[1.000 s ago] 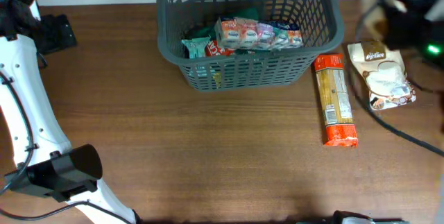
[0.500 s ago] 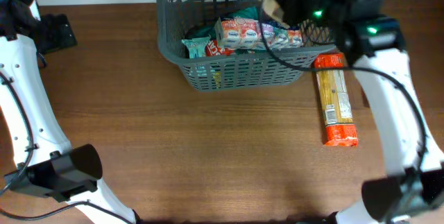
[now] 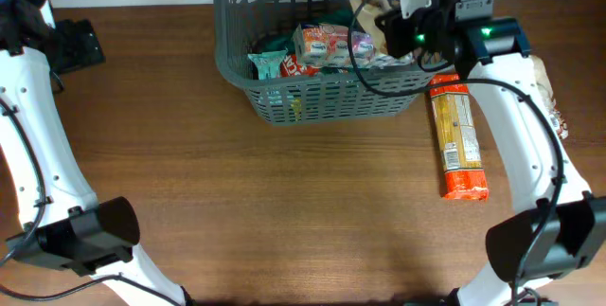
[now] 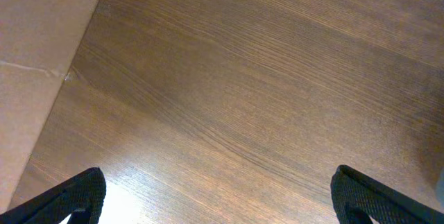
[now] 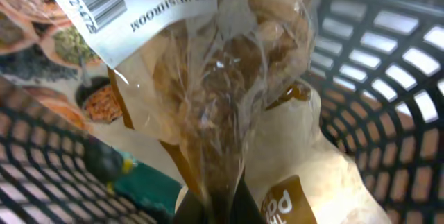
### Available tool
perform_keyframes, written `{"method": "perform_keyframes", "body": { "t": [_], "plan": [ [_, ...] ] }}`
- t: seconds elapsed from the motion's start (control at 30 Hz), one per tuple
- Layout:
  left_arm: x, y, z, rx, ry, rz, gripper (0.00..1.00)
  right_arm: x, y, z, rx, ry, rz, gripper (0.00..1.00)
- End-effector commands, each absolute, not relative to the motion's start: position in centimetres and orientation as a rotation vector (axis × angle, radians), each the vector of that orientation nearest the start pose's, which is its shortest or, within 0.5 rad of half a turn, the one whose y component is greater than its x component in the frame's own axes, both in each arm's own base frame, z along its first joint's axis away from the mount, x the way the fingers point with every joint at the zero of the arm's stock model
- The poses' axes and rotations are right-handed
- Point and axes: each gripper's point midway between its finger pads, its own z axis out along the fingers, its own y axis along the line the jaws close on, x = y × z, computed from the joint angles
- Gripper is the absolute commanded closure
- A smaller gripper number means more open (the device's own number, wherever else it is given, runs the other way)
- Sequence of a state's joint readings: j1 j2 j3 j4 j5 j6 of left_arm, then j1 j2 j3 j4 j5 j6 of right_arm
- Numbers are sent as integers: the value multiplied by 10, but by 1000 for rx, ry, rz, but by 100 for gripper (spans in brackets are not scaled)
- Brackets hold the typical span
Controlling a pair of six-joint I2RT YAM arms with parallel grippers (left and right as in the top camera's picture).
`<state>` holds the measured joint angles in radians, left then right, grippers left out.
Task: Pack container
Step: 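Carry the mushroom bag with the right gripper into the basket and release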
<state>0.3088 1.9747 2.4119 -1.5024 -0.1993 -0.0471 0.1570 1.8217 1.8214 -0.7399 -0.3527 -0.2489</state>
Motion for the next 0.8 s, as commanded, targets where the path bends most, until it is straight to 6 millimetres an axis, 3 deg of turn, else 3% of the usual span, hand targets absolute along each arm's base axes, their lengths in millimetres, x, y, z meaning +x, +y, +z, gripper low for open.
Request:
{"method": "perform_keyframes", "body": {
  "t": [0.0,0.1,0.2,0.33,0.4,0.47,0.57,0.77],
  "plan": [
    [407,168,298,-557,2596,356,1,496,127,256,-692,2211,246,96],
    [407,168,298,-557,2596,356,1,496,126,249,-699,2232,237,87],
    [407,168,298,-557,2596,356,1,495,126,248,-699,2237,238,52],
    [407,168,298,-557,2596,356,1,496,126,253,-693,2229,237,51],
    [407,168,298,-557,2596,356,1,496,123,266,-640,2224,235,49],
    [407,168,298,-557,2596,356,1,496,113,288,-550,2216,193,48],
    [407,168,298,-557,2596,356,1,490,93,336,-416,2179,90,40],
    [407,168,298,-557,2596,356,1,451,45,430,-233,2082,-67,36]
  ]
}}
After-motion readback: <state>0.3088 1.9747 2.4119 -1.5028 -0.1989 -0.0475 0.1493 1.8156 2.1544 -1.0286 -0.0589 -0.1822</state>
